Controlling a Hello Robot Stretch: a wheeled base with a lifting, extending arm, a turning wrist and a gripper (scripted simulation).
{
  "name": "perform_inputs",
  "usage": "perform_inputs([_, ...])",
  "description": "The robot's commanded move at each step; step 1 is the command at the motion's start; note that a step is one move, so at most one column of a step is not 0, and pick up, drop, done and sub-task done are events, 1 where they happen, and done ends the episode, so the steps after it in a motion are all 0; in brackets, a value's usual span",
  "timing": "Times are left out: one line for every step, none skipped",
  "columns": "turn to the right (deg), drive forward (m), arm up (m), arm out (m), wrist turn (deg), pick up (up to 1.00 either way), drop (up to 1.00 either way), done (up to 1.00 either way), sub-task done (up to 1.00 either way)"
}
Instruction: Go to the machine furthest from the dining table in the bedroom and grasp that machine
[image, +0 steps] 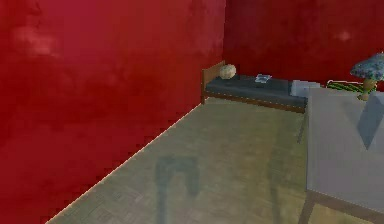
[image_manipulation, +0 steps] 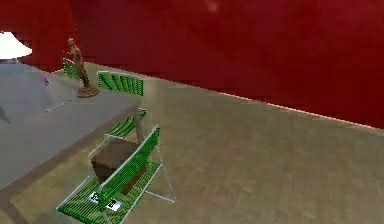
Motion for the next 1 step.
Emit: perform_inputs([0.0, 0.80, 0.00, 0.00, 0.0, 0.00, 0.00, 0.00, 0.00])
